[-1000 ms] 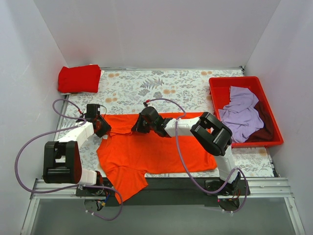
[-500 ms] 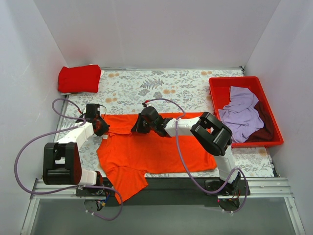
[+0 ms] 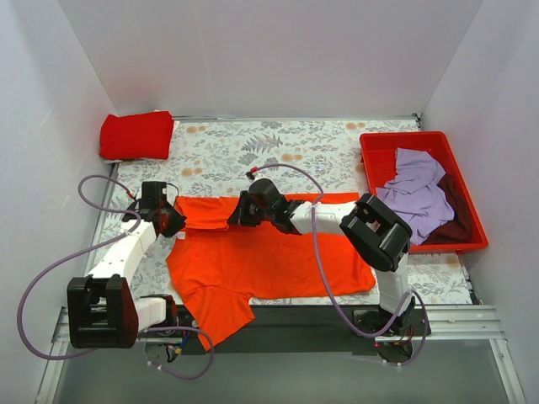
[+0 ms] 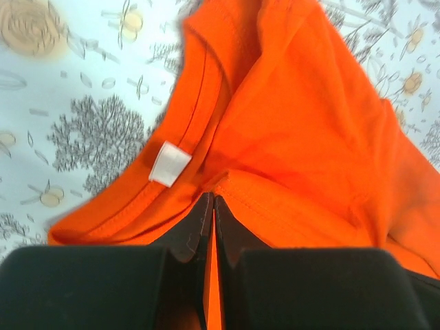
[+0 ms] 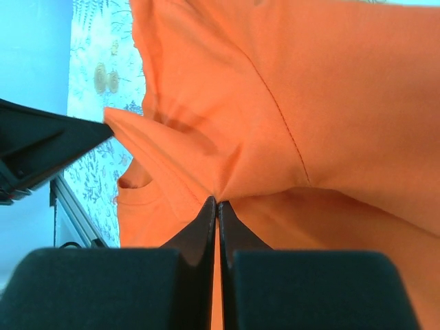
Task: Fold and stack the t-shirts
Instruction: Fold the tshirt
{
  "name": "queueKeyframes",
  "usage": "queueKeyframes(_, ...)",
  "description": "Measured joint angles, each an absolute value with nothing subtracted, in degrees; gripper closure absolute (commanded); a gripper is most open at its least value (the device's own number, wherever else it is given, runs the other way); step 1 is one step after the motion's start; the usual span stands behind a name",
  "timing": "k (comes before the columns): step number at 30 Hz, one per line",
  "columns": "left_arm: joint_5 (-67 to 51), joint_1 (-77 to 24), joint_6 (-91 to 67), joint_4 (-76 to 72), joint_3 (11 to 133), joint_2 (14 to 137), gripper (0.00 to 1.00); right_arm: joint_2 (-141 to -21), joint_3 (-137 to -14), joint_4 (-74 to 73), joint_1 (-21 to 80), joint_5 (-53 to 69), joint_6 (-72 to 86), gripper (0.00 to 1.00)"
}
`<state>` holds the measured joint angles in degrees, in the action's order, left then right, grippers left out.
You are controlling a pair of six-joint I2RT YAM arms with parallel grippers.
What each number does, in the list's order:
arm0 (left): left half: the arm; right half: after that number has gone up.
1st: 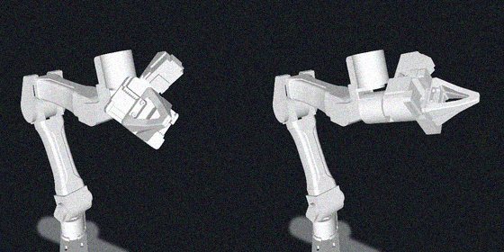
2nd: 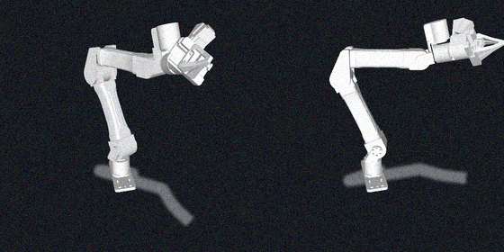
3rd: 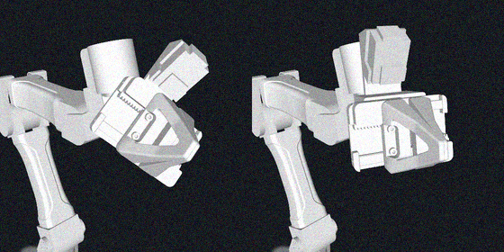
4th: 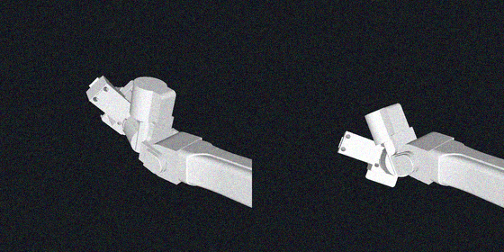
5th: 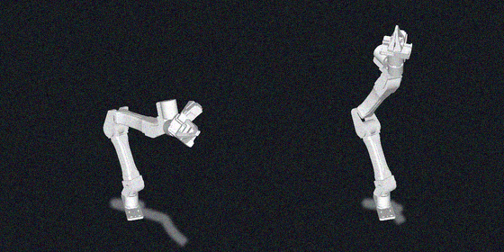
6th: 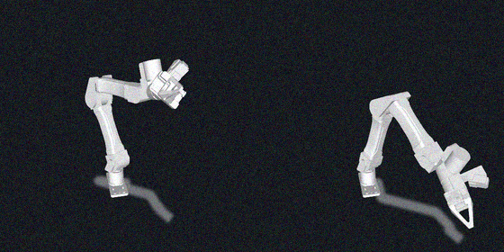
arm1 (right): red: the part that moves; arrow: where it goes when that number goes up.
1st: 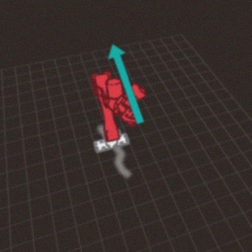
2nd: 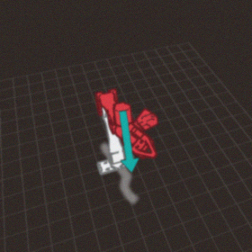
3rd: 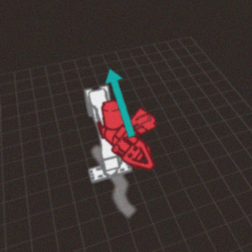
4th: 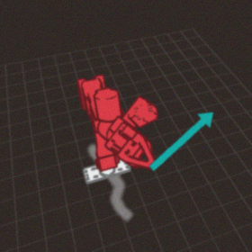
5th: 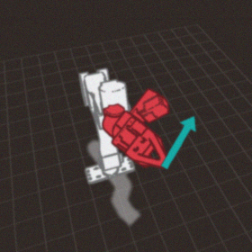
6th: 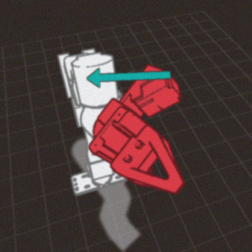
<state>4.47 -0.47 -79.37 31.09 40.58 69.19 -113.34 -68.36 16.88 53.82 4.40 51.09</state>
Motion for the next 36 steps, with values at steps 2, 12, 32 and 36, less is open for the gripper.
queueKeyframes(2,3.4,-0.5,-80.3,31.9,39.6,68.0,1.00,-112.8,-68.1,17.1,53.6,5.0,50.3,0.99)
queueKeyframes(12,-2.6,-0.5,-84.4,36.9,36.0,63.6,1.00,-112.7,-67.2,16.8,51.7,11.3,47.1,0.99)
queueKeyframes(32,-10.0,-0.6,-88.5,39.1,33.0,59.7,1.00,-115.8,-70.0,10.3,50.9,15.0,40.6,0.96)
queueKeyframes(36,-10.4,-0.6,-88.8,39.5,33.0,58.2,1.00,-115.8,-70.8,8.6,50.6,15.0,39.6,0.96)
